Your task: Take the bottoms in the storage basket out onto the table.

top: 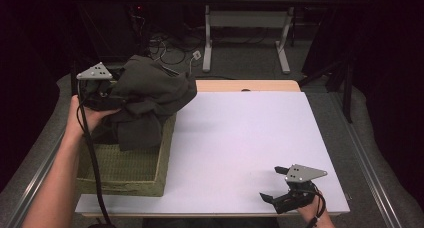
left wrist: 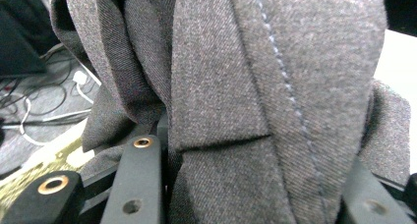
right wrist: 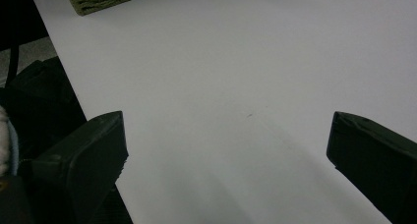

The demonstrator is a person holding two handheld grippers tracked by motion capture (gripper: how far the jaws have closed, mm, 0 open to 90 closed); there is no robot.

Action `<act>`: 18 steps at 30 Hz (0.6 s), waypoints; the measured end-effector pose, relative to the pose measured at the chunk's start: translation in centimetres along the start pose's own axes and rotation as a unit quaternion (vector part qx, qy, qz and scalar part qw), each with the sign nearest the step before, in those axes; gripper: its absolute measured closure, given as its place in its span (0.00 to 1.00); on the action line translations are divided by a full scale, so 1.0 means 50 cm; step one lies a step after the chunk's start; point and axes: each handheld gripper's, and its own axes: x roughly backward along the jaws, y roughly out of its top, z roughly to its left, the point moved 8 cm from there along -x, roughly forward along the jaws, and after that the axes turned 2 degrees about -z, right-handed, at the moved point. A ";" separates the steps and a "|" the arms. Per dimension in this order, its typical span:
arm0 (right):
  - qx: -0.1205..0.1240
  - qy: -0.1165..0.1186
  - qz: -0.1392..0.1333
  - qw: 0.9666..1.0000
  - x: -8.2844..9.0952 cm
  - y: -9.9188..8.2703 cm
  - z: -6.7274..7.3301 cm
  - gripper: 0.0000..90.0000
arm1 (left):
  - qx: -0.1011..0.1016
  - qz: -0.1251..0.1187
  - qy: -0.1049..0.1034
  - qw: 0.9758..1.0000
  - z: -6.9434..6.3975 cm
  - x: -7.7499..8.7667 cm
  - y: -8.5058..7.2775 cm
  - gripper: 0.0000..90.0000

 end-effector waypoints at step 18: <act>-0.001 -0.002 0.001 1.000 0.000 -0.001 -0.004 0.02 | -0.043 -0.011 -0.041 0.998 -0.055 -0.039 0.068 0.65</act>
